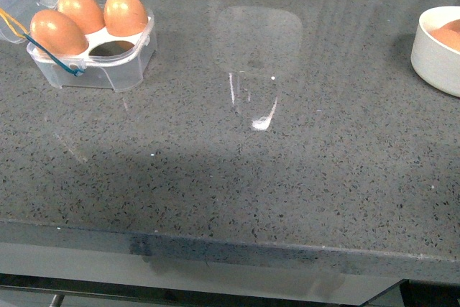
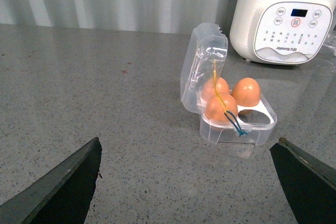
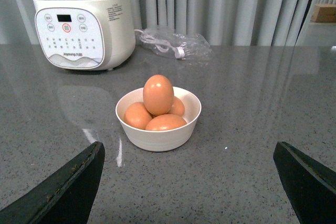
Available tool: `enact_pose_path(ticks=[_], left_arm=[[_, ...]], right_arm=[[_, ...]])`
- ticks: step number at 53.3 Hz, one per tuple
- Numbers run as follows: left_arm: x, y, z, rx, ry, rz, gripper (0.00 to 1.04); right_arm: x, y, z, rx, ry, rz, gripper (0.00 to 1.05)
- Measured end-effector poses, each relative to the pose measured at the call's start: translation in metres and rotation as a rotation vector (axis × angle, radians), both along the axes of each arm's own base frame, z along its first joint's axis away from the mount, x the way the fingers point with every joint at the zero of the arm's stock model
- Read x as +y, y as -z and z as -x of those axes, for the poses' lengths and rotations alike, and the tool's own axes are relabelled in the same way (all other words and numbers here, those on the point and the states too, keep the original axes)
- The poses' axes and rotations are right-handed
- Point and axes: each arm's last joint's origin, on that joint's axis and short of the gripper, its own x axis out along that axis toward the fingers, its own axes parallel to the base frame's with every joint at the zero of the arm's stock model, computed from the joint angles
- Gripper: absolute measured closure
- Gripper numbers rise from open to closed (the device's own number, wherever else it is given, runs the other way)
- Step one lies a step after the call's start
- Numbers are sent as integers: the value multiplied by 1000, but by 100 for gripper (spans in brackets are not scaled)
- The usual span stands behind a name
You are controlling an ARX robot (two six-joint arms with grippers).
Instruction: Put egg into box
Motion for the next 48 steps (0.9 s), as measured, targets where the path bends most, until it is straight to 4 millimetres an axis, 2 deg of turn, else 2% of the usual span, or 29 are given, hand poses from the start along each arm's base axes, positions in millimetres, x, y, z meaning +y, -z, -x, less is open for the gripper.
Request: enact_pose_path(ticks=[48], left_arm=[[0, 0, 0, 0, 0, 0, 7]], right_arm=[[0, 0, 0, 0, 0, 0, 7]])
